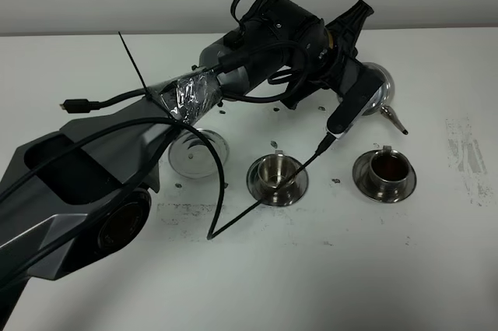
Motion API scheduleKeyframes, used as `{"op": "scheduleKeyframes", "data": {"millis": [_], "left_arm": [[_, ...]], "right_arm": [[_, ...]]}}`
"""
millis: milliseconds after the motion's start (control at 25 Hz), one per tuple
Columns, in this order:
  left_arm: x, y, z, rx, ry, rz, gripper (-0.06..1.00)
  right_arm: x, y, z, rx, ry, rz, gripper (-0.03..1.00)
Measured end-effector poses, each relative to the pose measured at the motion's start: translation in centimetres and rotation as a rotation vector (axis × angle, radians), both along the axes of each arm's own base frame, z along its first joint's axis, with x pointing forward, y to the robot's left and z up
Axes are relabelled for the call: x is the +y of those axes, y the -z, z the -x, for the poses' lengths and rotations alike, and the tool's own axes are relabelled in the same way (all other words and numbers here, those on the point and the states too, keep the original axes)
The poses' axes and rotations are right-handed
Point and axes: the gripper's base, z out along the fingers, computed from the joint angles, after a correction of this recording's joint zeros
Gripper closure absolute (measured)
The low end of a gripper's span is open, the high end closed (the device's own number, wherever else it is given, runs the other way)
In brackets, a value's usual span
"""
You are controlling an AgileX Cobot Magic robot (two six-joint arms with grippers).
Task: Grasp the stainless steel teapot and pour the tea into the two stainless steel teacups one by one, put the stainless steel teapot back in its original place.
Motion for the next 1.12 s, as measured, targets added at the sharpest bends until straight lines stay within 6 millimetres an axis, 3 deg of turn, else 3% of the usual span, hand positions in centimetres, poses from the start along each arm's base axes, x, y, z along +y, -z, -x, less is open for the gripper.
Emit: {"op": "scheduleKeyframes", "data": {"millis": [400,680,840,1120], "left_arm": [[1.3,-3.9,0.1,0.33,-0.545,0.442,0.75],[2.3,-2.5,0.4,0.605,-1.014,0.582,0.75],[2.3,-1.3,0.5,0.661,-1.093,0.575,0.75],[2.1,2.6,0.4,0.711,-1.162,0.509,0.75]], "right_arm": [[0.0,0.0,0.0,0.0,0.0,0.0,0.56],[0.0,0.0,0.0,0.0,0.0,0.0,0.56],[0.0,0.0,0.0,0.0,0.0,0.0,0.56],[0.0,0.0,0.0,0.0,0.0,0.0,0.56]]}}
